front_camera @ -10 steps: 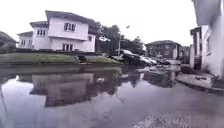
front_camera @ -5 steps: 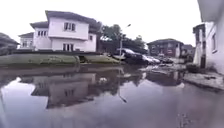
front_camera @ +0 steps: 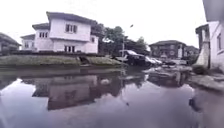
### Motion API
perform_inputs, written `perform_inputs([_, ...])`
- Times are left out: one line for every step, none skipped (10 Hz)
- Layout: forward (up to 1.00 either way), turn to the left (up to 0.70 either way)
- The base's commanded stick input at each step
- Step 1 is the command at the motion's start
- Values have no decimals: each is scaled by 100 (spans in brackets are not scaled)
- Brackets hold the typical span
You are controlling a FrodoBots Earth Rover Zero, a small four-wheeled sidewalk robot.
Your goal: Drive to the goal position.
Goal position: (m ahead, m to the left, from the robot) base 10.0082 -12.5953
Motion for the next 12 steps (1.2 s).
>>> perform_inputs([70, 0])
perform_inputs([70, 0])
perform_inputs([70, -17])
perform_inputs([70, -35])
perform_inputs([70, -35])
perform_inputs([70, -35])
perform_inputs([70, -34])
perform_inputs([70, -12])
perform_inputs([70, 0])
perform_inputs([70, 0])
perform_inputs([70, 0])
perform_inputs([70, 0])
